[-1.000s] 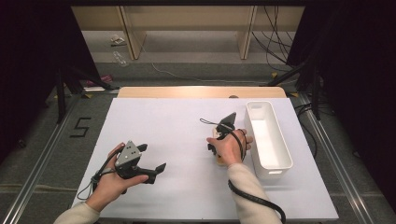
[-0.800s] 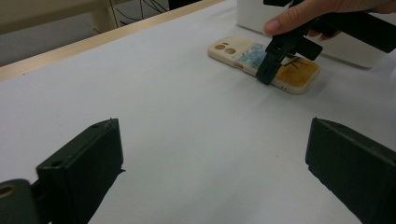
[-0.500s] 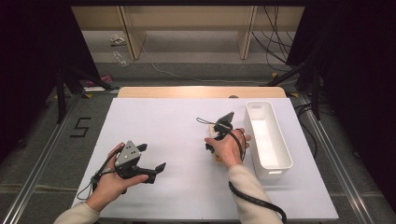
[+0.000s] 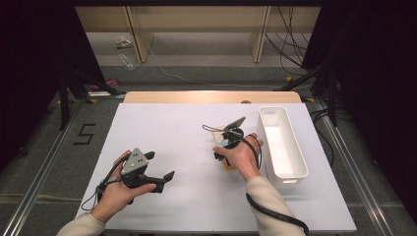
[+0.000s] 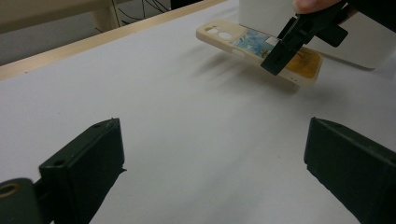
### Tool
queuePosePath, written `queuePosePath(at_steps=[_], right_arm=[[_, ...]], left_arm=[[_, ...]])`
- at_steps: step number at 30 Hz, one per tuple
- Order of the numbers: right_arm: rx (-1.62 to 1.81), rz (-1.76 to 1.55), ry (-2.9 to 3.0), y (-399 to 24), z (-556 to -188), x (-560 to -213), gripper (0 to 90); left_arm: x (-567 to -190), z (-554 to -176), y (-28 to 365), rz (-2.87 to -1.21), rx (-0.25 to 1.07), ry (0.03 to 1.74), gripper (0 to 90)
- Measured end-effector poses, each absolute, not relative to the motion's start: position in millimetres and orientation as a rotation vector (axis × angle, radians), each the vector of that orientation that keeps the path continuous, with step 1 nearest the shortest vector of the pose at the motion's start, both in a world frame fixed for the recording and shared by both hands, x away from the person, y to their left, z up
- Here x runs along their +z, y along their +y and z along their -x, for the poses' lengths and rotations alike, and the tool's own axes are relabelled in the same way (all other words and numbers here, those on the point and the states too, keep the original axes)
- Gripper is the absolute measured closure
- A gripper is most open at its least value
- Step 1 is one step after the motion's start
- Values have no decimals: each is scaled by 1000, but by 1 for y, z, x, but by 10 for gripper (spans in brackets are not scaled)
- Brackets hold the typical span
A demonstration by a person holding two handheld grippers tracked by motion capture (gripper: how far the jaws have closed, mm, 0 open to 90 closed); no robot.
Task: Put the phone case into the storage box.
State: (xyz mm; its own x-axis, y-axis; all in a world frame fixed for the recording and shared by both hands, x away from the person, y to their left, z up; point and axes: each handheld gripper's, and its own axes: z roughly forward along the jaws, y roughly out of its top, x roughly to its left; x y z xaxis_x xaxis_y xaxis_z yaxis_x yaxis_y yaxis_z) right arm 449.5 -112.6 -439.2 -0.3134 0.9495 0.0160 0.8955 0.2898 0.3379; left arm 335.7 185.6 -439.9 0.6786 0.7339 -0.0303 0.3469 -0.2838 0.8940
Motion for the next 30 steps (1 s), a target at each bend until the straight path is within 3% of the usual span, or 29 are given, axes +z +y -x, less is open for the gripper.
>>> queuePosePath(at_steps=[30], right_arm=[[1094,-1304,2312,-140,-406,-426,125]], left_arm=[[-440,-336,186,-1879,483,861,64]])
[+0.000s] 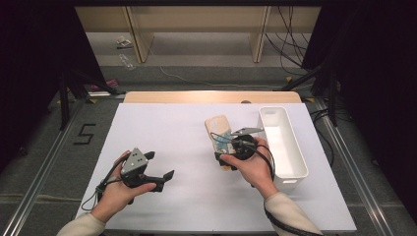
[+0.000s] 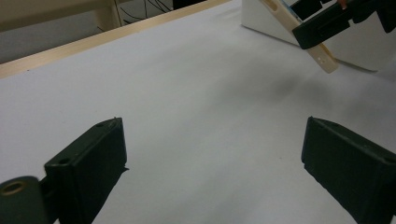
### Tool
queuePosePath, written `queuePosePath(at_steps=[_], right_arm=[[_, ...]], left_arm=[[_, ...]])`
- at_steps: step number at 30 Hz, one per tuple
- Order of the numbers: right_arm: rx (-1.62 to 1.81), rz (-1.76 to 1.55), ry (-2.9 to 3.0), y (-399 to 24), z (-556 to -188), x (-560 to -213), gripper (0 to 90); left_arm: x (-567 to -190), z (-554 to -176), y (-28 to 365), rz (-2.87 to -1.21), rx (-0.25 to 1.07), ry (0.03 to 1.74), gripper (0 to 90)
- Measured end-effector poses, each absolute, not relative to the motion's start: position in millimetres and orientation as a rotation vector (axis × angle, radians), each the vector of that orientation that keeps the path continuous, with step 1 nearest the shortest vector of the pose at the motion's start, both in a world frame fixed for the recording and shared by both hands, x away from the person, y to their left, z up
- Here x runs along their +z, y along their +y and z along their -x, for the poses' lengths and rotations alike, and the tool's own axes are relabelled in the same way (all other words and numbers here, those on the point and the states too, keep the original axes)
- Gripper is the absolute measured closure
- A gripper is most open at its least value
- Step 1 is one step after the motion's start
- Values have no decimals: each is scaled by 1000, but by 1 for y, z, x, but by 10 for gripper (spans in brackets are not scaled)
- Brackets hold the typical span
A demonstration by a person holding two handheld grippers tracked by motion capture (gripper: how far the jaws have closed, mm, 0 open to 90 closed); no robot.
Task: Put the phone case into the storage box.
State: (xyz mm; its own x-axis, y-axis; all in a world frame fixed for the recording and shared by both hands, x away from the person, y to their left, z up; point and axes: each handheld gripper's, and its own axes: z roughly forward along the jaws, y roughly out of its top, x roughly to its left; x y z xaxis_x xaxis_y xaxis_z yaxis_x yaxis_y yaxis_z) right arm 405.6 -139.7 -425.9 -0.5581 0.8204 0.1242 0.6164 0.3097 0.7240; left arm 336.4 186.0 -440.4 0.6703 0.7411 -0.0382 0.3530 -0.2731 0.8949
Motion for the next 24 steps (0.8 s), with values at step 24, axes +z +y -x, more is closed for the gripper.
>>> queuePosePath(at_steps=[24], right_arm=[[1357,-1029,2194,-139,-371,-437,124]], left_arm=[[-439,-337,186,-1832,447,875,104]])
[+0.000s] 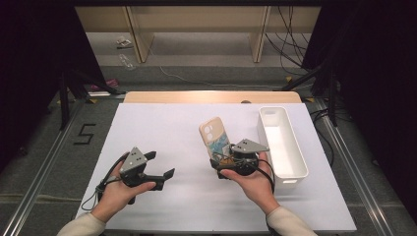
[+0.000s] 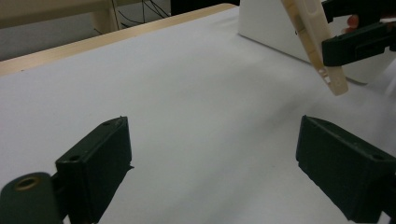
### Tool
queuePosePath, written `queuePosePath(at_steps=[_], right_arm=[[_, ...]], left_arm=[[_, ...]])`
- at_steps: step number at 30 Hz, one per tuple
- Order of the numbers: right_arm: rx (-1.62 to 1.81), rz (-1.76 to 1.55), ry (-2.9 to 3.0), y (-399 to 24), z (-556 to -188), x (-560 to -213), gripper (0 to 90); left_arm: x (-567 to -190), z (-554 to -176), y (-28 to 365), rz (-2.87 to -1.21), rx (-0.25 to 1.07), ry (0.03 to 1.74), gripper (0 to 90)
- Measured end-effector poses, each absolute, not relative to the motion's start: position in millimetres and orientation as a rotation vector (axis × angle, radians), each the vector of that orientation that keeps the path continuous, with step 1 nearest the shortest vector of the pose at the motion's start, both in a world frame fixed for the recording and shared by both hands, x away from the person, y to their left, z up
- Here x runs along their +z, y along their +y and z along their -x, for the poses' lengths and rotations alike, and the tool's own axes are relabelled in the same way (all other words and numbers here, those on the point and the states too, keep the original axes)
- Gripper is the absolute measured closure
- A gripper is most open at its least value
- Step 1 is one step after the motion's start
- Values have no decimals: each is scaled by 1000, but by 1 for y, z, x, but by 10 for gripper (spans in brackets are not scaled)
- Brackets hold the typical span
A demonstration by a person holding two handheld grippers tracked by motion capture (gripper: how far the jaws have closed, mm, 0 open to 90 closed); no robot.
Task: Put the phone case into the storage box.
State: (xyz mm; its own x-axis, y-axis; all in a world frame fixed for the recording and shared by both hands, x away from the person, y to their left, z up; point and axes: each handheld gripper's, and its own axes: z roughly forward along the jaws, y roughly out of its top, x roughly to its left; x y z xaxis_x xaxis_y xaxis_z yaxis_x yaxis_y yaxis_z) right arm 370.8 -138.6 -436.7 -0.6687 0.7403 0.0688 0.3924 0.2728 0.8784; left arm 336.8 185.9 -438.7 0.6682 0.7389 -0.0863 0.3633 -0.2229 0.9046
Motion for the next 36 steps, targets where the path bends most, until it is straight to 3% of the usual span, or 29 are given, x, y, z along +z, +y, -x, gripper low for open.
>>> queuePosePath(at_steps=[15,36], right_arm=[[1391,-1014,2179,-130,-364,-444,123],[1412,-1003,2168,-120,-359,-443,123]], left_arm=[[-422,-337,161,-1774,379,815,165],[-405,-358,116,-1738,309,787,319]])
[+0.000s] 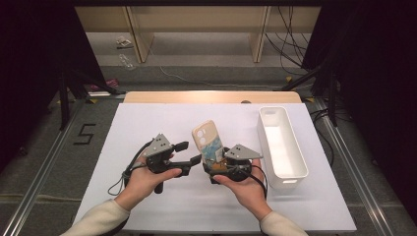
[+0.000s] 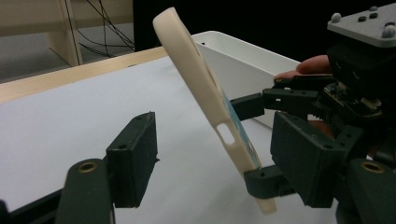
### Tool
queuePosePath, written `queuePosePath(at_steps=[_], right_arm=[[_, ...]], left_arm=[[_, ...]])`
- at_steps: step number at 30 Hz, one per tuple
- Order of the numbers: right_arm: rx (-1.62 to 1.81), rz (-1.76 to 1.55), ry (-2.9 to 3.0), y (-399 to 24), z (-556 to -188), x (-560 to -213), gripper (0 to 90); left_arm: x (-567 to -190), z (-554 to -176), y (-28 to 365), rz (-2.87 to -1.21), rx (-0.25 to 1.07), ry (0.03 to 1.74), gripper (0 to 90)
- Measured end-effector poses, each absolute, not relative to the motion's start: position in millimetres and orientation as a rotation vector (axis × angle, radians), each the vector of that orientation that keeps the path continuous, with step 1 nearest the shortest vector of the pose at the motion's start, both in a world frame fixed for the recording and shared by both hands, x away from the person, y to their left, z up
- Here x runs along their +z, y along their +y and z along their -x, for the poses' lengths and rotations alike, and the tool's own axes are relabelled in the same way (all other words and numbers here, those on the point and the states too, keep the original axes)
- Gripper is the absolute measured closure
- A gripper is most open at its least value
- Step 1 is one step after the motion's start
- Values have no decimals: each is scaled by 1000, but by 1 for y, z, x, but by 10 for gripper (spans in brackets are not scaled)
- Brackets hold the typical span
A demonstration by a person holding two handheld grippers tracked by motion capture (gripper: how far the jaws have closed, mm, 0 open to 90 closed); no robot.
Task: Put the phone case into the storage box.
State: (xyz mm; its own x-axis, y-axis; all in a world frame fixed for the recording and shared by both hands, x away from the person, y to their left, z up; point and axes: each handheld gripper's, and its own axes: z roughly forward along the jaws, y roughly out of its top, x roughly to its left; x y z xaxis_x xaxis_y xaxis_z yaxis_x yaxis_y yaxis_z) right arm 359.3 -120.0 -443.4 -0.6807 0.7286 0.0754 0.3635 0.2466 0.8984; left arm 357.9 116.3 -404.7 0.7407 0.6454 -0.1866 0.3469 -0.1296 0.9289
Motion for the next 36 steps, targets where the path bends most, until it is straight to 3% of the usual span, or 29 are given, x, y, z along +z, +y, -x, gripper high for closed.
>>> queuePosePath(at_steps=[21,29,36], right_arm=[[1421,-994,2154,-118,-359,-439,123],[1423,-987,2150,-117,-358,-439,123],[1416,-974,2163,-114,-357,-441,123]], left_arm=[[-420,-367,101,-1728,226,831,411],[-417,-369,99,-1690,202,856,522],[-415,-369,101,-1665,151,861,728]])
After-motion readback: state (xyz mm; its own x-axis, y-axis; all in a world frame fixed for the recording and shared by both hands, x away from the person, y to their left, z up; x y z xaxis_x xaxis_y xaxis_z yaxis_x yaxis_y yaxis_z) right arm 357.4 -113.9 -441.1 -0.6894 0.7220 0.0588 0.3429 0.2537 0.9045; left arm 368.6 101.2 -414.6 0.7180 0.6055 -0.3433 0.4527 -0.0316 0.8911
